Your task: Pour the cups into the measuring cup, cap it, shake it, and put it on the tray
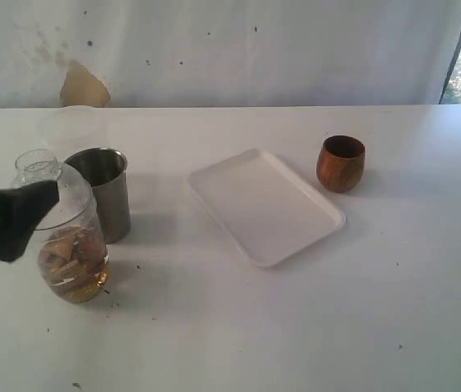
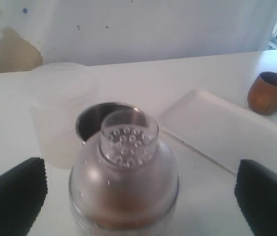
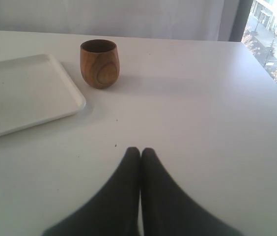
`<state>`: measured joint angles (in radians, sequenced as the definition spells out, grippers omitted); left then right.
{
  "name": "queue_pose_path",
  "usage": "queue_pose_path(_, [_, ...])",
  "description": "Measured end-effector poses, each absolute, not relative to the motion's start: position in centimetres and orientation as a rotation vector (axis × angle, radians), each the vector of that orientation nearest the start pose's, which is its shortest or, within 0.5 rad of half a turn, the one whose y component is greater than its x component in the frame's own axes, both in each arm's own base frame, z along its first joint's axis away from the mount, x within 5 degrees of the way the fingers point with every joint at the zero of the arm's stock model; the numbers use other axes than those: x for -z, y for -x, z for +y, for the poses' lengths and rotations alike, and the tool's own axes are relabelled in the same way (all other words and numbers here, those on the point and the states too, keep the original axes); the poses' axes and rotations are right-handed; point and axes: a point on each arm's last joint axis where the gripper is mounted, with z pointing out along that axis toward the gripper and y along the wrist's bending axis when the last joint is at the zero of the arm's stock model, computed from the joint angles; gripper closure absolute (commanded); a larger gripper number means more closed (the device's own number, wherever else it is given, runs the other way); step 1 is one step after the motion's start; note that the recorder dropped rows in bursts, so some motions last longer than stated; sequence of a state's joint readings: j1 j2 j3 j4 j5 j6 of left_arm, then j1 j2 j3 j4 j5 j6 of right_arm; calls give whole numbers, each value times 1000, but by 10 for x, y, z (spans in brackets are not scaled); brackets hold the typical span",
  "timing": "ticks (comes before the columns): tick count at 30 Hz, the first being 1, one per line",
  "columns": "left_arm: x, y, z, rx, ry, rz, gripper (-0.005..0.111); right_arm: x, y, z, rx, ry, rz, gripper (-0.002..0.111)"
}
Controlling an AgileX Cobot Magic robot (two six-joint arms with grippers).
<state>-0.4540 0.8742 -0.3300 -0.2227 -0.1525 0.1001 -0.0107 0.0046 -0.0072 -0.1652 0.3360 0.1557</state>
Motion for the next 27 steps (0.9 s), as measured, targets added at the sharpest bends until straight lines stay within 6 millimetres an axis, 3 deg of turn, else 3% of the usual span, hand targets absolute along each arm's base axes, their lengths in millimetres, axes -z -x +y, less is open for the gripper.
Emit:
queue_pose_path(3, [-230, -145, -74, 386, -323, 1855, 2, -185, -54, -6, 57, -48, 1812, 108])
queue_pose_path(8, [-220, -140, -76, 404, -358, 1818, 2, -185, -54, -6, 57, -48, 1812, 108])
queue_pose_path(18, [-178, -150, -81, 360, -378, 1900, 2, -185, -54, -6, 57, -48, 1812, 108])
queue_pose_path(27, [-162, -161, -85, 333, -391, 1892, 2, -185, -54, -6, 57, -48, 1812, 108])
